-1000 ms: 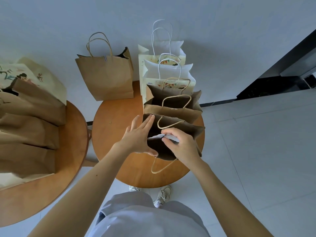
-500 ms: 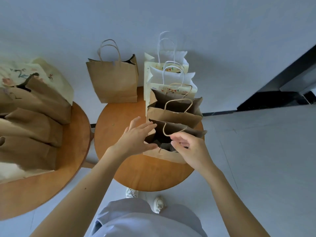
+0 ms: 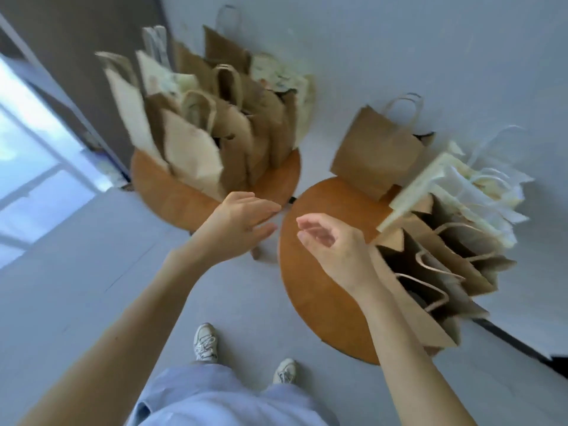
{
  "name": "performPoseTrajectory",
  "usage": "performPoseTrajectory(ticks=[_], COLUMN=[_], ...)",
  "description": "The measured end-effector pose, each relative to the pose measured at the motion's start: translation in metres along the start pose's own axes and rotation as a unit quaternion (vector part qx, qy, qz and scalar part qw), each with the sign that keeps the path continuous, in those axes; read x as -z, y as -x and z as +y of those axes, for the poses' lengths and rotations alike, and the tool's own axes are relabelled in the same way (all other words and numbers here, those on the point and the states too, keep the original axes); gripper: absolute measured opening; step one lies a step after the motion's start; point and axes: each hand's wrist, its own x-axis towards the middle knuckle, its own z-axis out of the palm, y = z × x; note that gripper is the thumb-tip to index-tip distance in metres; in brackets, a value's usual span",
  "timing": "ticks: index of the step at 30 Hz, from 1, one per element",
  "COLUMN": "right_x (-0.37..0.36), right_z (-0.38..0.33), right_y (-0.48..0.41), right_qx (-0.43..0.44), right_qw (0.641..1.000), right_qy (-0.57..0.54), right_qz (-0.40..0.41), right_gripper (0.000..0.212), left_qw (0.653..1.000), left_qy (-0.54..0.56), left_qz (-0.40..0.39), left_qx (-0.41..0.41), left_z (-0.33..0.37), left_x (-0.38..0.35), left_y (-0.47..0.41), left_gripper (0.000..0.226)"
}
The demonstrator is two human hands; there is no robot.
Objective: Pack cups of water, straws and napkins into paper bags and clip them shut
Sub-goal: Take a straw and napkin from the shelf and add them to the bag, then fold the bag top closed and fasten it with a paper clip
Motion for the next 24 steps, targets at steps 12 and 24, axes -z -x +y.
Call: performPoseTrajectory(ticks=[12, 24], right_x=[-0.266, -0.419], right_z=[-0.183, -0.285], right_y=[-0.149, -0.326], right_qx=[0.171, 0.198], right_qw=[0.972, 0.951], right_qy=[0.041, 0.113], right_qz=[-0.156, -0.207], right_gripper=[0.021, 0.023], left_qw=[0.944, 0.909], left_qy=[-0.1, -0.112], left_qz=[0.1, 0.12], left_qx=[0.3, 0.384], left_z=[-0.214, -0.407], left_x=[0.195, 0.312], left_y=[0.161, 0.151], left_gripper=[0.032, 0.036])
